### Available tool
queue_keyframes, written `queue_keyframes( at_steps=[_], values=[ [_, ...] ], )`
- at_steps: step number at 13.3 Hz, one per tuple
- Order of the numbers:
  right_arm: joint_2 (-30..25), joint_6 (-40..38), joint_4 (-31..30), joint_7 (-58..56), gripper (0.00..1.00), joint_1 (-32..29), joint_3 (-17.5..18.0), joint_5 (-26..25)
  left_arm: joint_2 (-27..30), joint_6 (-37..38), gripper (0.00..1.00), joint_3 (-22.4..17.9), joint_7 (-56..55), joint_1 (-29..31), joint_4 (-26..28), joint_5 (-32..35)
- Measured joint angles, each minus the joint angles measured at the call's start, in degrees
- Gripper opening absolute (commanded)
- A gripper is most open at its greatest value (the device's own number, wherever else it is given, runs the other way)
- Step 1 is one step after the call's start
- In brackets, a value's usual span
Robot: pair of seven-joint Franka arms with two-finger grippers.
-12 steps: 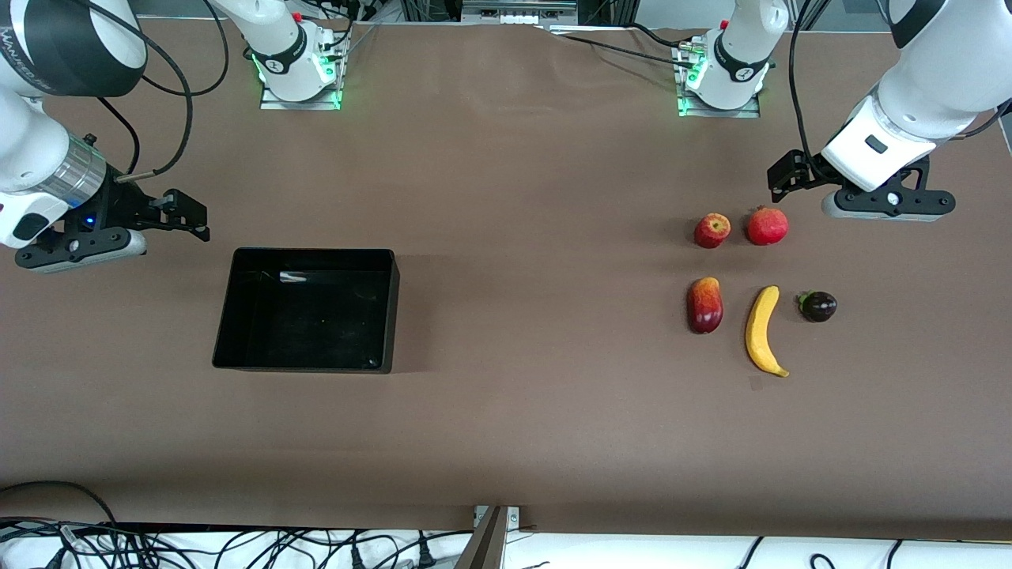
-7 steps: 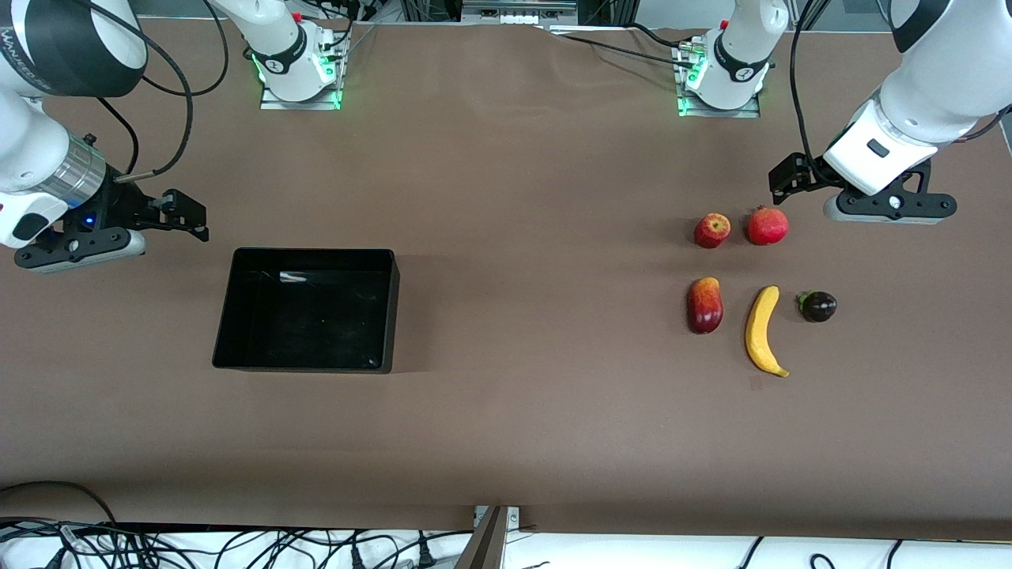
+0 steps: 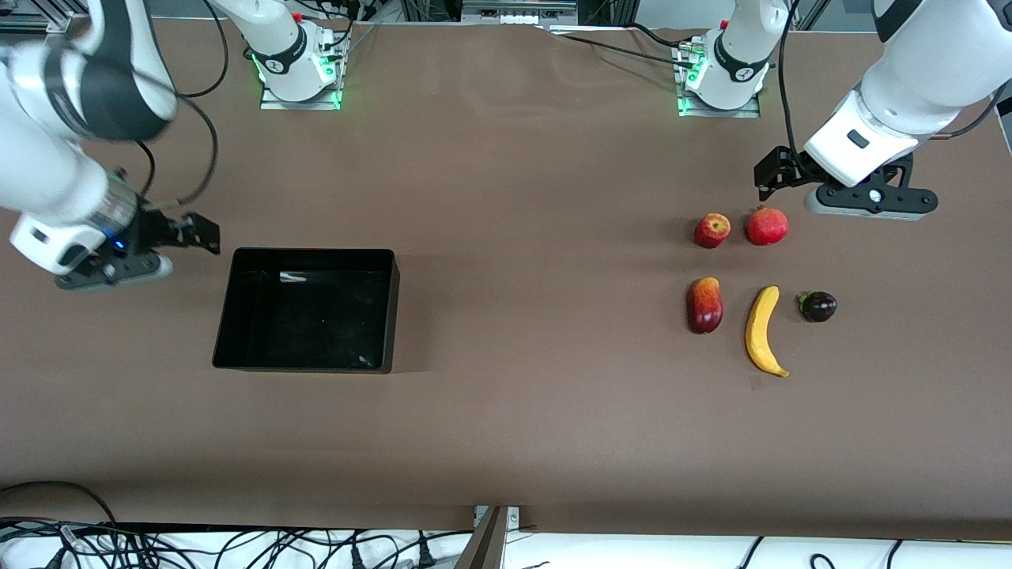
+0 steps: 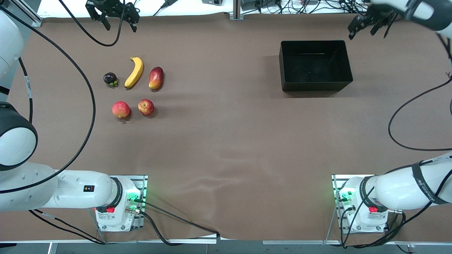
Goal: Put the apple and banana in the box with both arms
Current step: 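Move the right gripper down to the edge of the black box, then push the black box with the right gripper toward the fruits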
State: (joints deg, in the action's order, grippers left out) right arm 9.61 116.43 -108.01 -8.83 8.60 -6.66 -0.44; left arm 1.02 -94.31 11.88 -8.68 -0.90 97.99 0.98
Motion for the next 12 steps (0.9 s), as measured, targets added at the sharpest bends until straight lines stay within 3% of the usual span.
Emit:
queue_keyframes(
  at_steps=[5,6,7,9,10,12],
  values=[
    [7.9,20.9,-12.4,0.0,0.99,-0.9,-2.1,0.0,-0.1,0.2,1.00,0.1,0.0,0.0,0.0,0.0],
    [9.1,23.1,-13.4,0.0,0.91,-1.0,-2.1,0.0,-0.1,0.2,1.00,0.2,0.0,0.0,0.0,0.0],
    [10.2,24.7,-14.2,0.0,0.69,-1.1,-2.2,0.0,-0.1,0.2,1.00,0.2,0.0,0.0,0.0,0.0],
    [11.5,26.0,-15.1,0.0,0.12,-1.5,-2.2,0.0,-0.1,0.2,1.00,0.3,0.0,0.0,0.0,0.0],
    [11.7,26.0,-15.1,0.0,0.00,-1.6,-2.2,0.0,-0.1,0.2,1.00,0.3,0.0,0.0,0.0,0.0],
    [11.6,26.1,-15.1,0.0,0.00,-1.7,-2.2,0.0,-0.1,0.2,1.00,0.2,0.0,0.0,0.0,0.0]
  ],
)
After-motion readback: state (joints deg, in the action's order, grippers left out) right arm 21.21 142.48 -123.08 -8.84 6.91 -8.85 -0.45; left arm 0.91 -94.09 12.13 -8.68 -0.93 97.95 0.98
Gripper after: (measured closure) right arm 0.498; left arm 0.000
